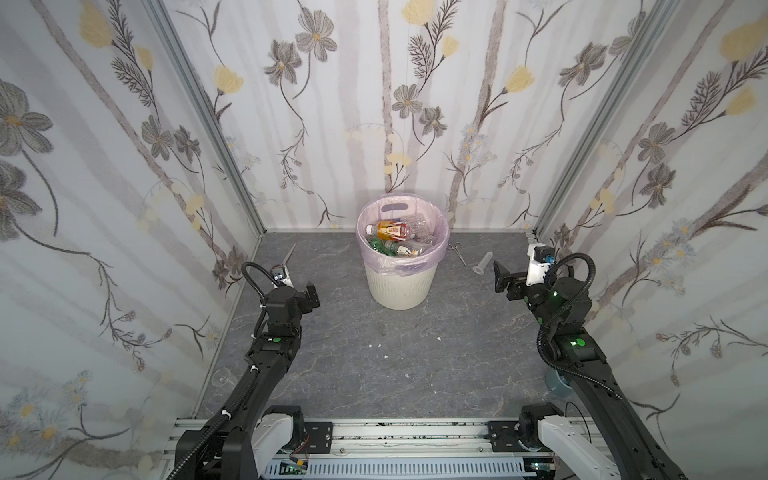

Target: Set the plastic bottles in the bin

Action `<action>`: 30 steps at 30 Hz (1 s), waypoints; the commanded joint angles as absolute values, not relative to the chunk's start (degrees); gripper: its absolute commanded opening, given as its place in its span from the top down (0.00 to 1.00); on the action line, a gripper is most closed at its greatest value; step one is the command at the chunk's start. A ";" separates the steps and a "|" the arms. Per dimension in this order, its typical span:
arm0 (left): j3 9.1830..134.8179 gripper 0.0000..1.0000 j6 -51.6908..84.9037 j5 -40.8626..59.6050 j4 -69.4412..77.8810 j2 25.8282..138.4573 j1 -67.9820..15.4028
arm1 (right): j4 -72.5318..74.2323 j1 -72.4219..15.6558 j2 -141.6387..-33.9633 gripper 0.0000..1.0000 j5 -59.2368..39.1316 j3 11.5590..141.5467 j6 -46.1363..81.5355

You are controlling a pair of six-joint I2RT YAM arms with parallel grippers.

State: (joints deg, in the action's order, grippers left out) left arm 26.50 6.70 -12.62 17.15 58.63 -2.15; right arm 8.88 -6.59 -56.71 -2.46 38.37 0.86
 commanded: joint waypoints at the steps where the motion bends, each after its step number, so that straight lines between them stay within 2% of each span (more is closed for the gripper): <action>1: 22.96 0.00 7.86 -14.22 32.39 60.90 -1.39 | 19.95 -5.09 -57.12 0.00 -0.23 33.40 3.28; 12: 12.52 0.00 2.18 -12.25 59.96 75.47 -1.15 | 46.97 -0.97 -65.69 0.00 3.43 17.52 5.06; 25: 13.32 0.00 3.36 -6.01 67.21 80.37 -0.97 | 71.79 1.41 -80.55 0.00 5.75 10.38 5.89; 30: 12.61 0.00 3.08 -6.94 80.31 91.64 -1.83 | 83.05 1.40 -85.98 0.00 6.10 7.16 6.08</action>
State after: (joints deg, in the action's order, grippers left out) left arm 12.91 3.01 -6.81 69.60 87.61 -1.37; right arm 70.70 1.41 -83.81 5.08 8.34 5.56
